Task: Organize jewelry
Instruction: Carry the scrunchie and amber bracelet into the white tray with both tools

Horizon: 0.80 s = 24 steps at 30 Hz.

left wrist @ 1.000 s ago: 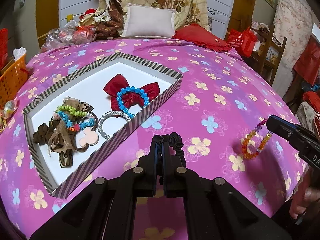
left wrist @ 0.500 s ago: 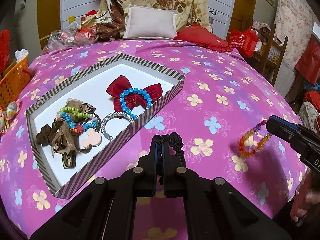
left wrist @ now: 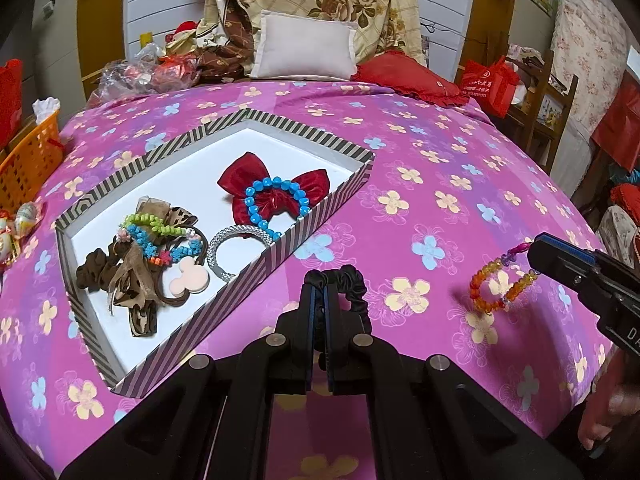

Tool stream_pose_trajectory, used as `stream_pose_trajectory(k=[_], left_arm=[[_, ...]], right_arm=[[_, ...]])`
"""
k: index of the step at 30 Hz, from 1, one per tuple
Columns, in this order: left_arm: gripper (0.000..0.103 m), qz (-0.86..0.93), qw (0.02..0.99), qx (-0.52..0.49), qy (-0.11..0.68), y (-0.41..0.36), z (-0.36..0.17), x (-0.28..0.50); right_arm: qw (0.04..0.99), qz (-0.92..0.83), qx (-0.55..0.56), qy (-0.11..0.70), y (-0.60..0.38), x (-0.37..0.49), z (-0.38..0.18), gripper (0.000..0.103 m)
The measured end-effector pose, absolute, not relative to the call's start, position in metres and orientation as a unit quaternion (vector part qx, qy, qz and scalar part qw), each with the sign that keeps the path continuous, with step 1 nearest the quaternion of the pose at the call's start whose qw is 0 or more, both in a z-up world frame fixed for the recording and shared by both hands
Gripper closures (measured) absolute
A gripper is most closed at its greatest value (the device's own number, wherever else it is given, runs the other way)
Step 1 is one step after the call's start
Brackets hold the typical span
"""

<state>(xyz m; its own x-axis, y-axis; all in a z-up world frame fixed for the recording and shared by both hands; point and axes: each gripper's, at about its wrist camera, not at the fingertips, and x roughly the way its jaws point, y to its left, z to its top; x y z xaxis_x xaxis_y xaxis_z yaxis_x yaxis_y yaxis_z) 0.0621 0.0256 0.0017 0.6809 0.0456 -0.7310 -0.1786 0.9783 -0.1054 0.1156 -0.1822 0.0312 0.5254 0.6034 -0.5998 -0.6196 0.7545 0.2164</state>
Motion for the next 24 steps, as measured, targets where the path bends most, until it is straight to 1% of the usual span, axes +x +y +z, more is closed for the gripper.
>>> stream_pose_trajectory(k=[24], left_arm=[[0.103,0.065,0.914,-0.085,0.392,0.0298,0.004,0.0602]], right_arm=[[0.872,0.356,-0.017,0.335,-0.1748,0.1132,0.0334,0.08]])
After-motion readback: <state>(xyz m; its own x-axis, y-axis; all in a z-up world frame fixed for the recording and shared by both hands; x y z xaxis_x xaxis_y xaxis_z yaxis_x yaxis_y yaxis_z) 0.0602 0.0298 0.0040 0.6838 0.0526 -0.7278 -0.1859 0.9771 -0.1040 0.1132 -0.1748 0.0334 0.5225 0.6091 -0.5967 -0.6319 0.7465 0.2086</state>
